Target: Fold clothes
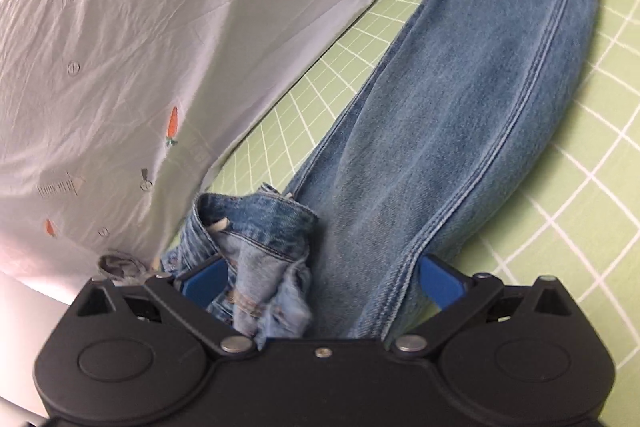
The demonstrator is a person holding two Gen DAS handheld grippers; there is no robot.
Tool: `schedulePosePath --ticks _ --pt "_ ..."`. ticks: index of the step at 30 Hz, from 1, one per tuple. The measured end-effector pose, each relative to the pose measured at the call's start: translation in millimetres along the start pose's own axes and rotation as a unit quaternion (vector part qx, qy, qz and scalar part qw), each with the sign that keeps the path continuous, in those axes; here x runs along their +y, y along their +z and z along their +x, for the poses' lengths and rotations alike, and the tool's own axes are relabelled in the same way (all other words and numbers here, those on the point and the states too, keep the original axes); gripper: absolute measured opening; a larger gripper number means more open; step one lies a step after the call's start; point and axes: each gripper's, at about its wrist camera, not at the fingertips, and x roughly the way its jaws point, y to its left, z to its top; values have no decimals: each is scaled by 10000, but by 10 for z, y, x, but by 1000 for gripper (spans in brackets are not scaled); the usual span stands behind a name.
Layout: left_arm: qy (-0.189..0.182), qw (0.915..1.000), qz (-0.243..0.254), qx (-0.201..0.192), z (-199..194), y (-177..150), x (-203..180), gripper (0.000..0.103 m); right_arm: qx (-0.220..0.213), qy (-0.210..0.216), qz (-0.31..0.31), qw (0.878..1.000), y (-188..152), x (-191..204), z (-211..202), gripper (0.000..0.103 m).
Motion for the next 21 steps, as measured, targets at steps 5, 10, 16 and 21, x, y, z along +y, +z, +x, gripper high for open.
schedulePosePath --ticks 5,10,16,21 --pt "186 9987 330 348 177 -71 -55 64 -3 133 13 9999 35 84 10 100" --pt "204 9972 531 494 262 -88 -103 64 -63 -550 -477 9973 30 249 -20 97" --pt "213 9970 439 592 306 -99 -52 65 -354 -635 -650 9952 97 282 -156 95" --pt "228 9966 460 644 343 -92 -60 65 250 -194 -658 9973 53 320 138 79"
